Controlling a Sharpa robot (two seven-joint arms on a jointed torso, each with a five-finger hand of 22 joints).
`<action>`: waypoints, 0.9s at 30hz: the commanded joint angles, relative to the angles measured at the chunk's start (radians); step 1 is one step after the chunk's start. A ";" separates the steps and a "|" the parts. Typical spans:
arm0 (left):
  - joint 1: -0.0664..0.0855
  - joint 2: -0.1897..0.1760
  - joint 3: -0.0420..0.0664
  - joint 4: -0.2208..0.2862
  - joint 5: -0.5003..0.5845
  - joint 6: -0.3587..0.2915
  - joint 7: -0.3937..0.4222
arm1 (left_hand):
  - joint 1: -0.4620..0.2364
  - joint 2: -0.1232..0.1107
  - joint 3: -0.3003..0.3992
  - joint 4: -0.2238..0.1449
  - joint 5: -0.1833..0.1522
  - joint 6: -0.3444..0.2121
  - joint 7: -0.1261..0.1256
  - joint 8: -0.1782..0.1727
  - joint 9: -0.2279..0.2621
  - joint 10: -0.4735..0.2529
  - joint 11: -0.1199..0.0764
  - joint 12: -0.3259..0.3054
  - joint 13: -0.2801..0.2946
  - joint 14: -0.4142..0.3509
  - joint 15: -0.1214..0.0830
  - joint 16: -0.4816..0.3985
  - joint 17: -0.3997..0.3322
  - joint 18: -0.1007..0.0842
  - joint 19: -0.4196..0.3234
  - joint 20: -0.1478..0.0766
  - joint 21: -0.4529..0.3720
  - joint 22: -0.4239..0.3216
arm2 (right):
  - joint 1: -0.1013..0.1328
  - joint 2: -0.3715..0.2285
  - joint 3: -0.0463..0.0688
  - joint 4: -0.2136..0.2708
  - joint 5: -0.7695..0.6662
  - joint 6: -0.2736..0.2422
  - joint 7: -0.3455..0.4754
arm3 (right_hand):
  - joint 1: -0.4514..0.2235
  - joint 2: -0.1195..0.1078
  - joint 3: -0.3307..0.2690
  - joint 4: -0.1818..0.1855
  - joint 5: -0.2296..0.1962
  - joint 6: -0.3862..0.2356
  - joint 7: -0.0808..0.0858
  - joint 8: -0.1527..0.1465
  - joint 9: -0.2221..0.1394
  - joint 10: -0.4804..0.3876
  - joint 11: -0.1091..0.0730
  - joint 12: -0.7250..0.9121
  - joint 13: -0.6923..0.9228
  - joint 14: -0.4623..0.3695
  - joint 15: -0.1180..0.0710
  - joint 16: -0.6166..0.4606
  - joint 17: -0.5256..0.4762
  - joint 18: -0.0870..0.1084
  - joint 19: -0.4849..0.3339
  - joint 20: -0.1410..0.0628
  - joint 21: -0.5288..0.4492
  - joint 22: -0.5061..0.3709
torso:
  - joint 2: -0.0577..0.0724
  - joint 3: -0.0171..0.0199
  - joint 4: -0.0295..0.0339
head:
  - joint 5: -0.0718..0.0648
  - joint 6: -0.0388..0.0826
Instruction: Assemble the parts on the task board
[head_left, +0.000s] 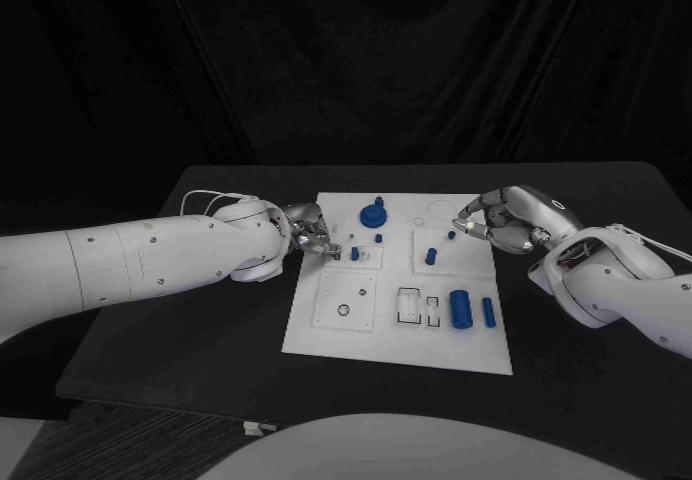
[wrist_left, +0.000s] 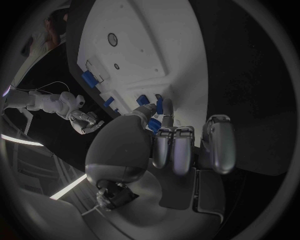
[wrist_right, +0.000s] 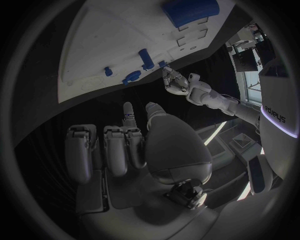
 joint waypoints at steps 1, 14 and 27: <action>-0.001 0.001 0.001 0.003 -0.006 -0.004 0.019 | -0.005 -0.007 0.076 -0.014 0.004 0.003 -0.016 0.002 0.000 0.108 -0.005 0.022 0.256 0.109 -0.014 0.005 0.254 0.012 0.023 -0.010 0.008 0.205 | -0.002 0.000 0.001 0.001 -0.006 -0.007 -0.015 | 0.018 0.006 0.022 -0.008 0.026 0.002 0.001 -0.011 0.016 0.108 0.005 0.020 0.265 0.100 -0.007 0.017 0.264 -0.010 0.089 -0.002 0.008 0.269 | 0.000 -0.0001 0.0009 | 0.000 0.000; -0.003 0.004 0.001 0.001 -0.006 0.008 0.017 | -0.006 -0.006 0.076 -0.014 0.005 0.003 -0.016 0.002 0.000 0.108 -0.005 0.022 0.256 0.109 -0.014 0.004 0.253 0.012 0.022 -0.010 0.007 0.204 | -0.005 0.000 0.001 0.000 -0.006 -0.007 -0.015 | 0.019 0.006 0.023 -0.008 0.027 0.002 0.001 -0.011 0.016 0.108 0.005 0.020 0.265 0.100 -0.007 0.017 0.264 -0.010 0.089 -0.002 0.008 0.269 | 0.000 -0.0001 0.0002 | 0.001 0.000; -0.005 0.010 0.000 -0.007 -0.006 0.010 0.021 | -0.016 -0.005 0.078 -0.009 0.000 0.004 -0.016 0.002 -0.001 0.108 -0.005 0.022 0.256 0.109 -0.013 0.002 0.251 0.012 0.022 -0.010 0.005 0.204 | -0.006 0.001 0.001 0.000 -0.006 -0.008 -0.014 | 0.021 0.006 0.024 -0.009 0.029 0.002 0.001 -0.011 0.016 0.108 0.005 0.020 0.265 0.100 -0.007 0.017 0.264 -0.010 0.088 -0.002 0.007 0.268 | 0.000 0.0000 0.0002 | 0.002 0.000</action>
